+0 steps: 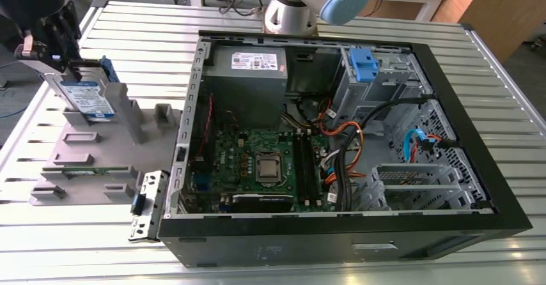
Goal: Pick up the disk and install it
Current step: 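Pick up the disk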
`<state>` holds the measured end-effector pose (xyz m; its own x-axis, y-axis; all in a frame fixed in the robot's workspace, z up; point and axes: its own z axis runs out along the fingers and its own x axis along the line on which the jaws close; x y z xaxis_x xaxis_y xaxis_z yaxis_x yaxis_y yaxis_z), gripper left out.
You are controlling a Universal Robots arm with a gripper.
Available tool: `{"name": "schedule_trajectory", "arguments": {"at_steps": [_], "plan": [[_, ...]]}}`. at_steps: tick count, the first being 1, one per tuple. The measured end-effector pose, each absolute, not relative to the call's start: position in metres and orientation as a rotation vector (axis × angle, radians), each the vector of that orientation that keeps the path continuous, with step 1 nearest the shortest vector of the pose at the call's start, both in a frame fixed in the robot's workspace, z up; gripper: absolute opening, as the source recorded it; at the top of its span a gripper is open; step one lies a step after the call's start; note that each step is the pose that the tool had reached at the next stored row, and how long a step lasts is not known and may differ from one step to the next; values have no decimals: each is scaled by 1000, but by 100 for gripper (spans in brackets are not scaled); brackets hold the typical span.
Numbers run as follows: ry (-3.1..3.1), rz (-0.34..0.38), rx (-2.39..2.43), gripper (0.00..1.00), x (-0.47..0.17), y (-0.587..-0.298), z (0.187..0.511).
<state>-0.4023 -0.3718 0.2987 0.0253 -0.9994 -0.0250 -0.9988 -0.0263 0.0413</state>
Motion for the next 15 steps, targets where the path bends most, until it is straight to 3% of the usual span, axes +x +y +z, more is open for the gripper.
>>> {"name": "schedule_trajectory", "arguments": {"at_steps": [7,9,10,15], "plan": [[-2184,-73,2241,36,-402,-372,299],[-2183,-73,2241,37,-402,-372,299],[-2184,-73,2241,44,-402,-372,299],[-2183,-73,2241,44,-402,-371,299]]}}
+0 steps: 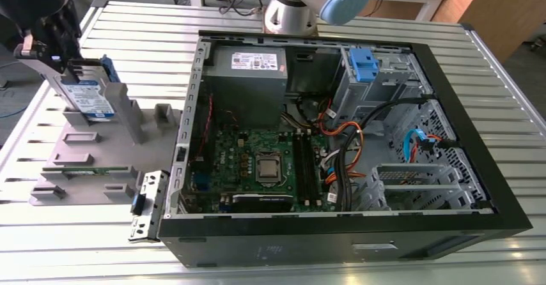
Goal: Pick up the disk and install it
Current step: 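Pick up the disk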
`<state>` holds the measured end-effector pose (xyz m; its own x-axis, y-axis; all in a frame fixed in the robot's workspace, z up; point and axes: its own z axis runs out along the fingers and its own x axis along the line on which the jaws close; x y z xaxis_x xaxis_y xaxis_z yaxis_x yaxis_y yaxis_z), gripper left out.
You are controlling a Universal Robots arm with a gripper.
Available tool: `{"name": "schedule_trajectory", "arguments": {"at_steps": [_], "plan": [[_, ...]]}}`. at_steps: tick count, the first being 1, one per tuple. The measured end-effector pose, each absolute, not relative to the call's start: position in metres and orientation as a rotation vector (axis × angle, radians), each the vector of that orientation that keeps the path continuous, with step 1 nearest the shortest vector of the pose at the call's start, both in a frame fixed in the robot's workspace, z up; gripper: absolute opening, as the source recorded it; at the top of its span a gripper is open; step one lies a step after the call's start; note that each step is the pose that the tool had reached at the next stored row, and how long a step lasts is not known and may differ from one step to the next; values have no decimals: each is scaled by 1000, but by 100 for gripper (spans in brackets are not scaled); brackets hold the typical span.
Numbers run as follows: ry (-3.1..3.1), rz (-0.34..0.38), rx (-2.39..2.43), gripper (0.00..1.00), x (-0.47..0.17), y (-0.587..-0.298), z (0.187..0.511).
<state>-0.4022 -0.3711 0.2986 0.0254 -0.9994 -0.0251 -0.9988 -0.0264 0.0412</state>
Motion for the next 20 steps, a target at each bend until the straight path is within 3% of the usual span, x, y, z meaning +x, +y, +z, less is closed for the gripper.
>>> {"name": "schedule_trajectory", "arguments": {"at_steps": [20], "plan": [[-2184,-73,2240,44,-402,-367,299]]}}
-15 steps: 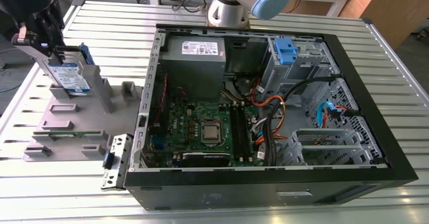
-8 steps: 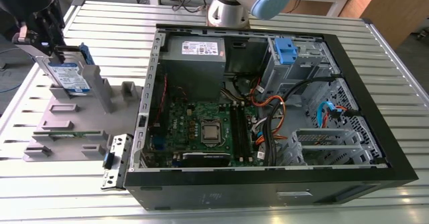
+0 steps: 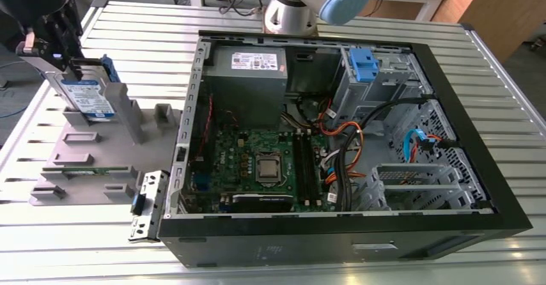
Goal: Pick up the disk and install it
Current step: 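Pick up the disk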
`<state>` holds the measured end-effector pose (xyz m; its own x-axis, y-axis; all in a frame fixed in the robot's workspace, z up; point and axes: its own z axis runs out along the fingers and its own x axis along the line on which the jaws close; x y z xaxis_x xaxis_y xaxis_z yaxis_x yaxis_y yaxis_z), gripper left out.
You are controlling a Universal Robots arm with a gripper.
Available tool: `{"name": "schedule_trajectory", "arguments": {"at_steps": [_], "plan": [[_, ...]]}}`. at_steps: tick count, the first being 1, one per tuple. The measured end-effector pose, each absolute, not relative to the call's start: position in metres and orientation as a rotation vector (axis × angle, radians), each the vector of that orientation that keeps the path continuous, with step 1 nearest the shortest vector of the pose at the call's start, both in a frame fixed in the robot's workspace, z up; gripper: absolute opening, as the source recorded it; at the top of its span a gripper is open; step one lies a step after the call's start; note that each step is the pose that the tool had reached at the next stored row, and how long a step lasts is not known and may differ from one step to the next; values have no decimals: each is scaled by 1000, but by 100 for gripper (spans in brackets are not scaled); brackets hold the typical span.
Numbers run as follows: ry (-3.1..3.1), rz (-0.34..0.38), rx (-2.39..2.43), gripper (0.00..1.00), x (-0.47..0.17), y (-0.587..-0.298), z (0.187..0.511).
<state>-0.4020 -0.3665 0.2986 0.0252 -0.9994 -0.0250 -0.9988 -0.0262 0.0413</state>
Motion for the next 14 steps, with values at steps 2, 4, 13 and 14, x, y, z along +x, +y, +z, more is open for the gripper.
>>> {"name": "schedule_trajectory", "arguments": {"at_steps": [2,4,13,14], "plan": [[-2184,-73,2241,44,-402,-367,299],[-2184,-73,2241,44,-402,-367,299],[-2203,-73,2222,44,-401,-368,299],[-2204,-73,2221,44,-400,-368,299]]}}
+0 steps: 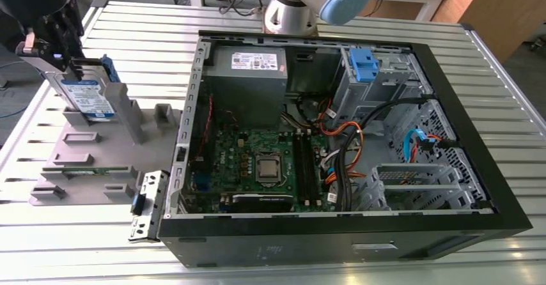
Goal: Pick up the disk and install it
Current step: 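Pick up the disk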
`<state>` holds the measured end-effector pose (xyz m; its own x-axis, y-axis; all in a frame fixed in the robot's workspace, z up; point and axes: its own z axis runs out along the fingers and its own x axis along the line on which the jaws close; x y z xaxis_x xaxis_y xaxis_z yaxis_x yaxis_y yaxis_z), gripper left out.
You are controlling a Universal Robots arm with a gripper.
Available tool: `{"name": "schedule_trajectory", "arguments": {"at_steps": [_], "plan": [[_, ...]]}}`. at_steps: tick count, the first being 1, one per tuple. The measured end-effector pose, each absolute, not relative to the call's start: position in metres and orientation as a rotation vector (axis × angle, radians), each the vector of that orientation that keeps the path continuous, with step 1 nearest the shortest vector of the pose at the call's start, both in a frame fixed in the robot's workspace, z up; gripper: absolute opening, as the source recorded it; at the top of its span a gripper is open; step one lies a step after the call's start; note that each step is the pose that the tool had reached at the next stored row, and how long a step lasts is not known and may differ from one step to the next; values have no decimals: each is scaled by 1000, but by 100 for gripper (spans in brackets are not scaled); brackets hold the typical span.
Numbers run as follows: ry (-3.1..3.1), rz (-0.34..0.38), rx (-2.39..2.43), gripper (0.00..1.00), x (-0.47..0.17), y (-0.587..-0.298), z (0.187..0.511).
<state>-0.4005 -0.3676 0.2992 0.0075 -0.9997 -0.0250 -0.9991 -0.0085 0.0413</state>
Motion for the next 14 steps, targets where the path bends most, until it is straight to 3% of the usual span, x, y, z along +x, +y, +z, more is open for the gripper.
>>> {"name": "schedule_trajectory", "arguments": {"at_steps": [8,9,14], "plan": [[-2204,-73,2221,42,-401,-368,299],[-2204,-73,2221,35,-401,-368,299],[-2204,-73,2221,35,-400,-368,299]]}}
